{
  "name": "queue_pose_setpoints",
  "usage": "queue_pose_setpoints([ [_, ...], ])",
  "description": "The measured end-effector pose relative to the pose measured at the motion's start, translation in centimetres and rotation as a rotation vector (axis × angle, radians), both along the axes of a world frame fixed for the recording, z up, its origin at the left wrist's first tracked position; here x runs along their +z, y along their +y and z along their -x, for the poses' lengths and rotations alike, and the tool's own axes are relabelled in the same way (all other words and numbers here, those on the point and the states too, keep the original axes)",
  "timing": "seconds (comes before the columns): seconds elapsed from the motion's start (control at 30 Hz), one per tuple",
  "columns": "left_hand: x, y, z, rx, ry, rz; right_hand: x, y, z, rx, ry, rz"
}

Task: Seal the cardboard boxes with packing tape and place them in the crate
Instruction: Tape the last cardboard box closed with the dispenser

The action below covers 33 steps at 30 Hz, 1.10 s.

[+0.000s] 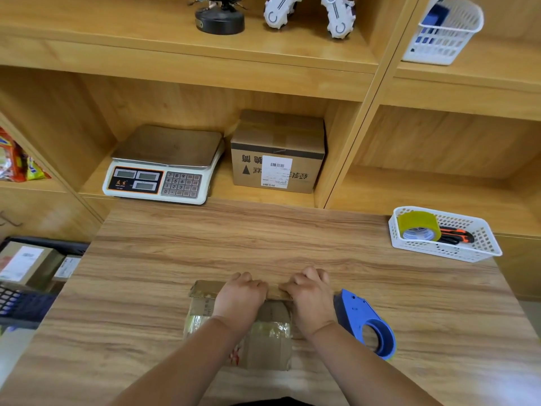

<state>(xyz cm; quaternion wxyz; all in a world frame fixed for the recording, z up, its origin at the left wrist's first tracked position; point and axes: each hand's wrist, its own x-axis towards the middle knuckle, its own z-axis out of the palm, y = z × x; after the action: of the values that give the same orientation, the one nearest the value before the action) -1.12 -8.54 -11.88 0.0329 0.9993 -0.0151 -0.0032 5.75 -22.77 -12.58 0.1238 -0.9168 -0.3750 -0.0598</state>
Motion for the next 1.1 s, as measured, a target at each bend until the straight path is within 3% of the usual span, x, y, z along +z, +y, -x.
queue_pose_setpoints([
  [0.17,-0.3,0.0,0.0,0.029,0.022,-0.016,-0.1,0.1,0.2,-0.023,-0.009,0.011],
  [0.33,-0.3,0.0,-0.2,0.025,0.022,-0.043,-0.4,0.3,0.3,-0.04,0.115,-0.073],
  [0.47,-0.3,-0.1,-0.6,-0.002,0.142,-0.064,-0.8,0.7,0.5,0.024,0.198,-0.177],
  [0.6,0.1,0.0,-0.3,0.012,0.058,-0.128,-0.4,0.8,0.3,0.021,0.116,-0.135],
  [0.8,-1.3,0.6,-0.4,0.097,0.249,-0.105,0.4,0.1,0.8,0.076,0.013,-0.012],
  [1.0,-1.3,0.8,-0.4,0.134,0.241,-0.127,0.4,-0.7,1.3,0.11,-0.046,-0.121],
  [1.1,-1.5,0.9,-0.1,0.131,0.243,-0.113,0.1,-0.7,1.1,0.099,-0.073,-0.08],
])
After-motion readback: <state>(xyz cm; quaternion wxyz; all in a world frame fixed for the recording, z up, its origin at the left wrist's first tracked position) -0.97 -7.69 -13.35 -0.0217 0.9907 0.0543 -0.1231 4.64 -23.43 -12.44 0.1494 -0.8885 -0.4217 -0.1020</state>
